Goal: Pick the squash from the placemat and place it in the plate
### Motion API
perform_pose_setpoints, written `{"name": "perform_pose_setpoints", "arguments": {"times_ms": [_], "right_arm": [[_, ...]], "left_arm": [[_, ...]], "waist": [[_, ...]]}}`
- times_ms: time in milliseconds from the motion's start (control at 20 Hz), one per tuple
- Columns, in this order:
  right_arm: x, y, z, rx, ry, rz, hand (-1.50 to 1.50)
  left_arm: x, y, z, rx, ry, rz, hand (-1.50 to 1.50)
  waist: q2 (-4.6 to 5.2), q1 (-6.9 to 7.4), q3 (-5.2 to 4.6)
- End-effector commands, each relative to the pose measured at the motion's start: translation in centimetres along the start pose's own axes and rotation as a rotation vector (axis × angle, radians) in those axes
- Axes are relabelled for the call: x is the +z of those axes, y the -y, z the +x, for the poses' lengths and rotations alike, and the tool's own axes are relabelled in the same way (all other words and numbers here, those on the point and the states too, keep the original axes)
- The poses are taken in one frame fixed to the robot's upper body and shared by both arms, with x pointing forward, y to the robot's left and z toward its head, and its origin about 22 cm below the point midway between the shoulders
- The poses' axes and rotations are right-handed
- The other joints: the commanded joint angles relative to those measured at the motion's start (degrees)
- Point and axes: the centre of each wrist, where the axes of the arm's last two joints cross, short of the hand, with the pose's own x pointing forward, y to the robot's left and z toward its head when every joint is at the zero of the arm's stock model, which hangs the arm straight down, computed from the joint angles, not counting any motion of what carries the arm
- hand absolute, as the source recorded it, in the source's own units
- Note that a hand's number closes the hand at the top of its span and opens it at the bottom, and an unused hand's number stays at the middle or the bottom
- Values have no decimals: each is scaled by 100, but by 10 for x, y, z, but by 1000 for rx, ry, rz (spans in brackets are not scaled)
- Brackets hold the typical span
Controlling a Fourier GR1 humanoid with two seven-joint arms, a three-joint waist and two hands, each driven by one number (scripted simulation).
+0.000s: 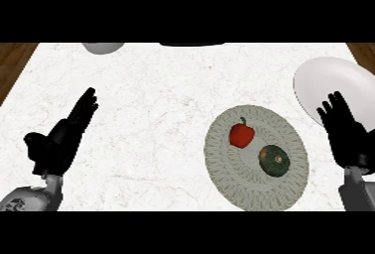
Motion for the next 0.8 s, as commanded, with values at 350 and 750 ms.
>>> {"name": "perform_pose_setpoints", "arguments": {"times_ms": [350,750], "right_arm": [[-16,52,124,628,554,70,150],[-17,98,33,311,719,128,-150]], "left_arm": [[26,36,-59,218,-322,4,0],[27,38,-73,245,-352,13,0]], "waist": [[-33,13,-255],[-94,8,-228]]}}
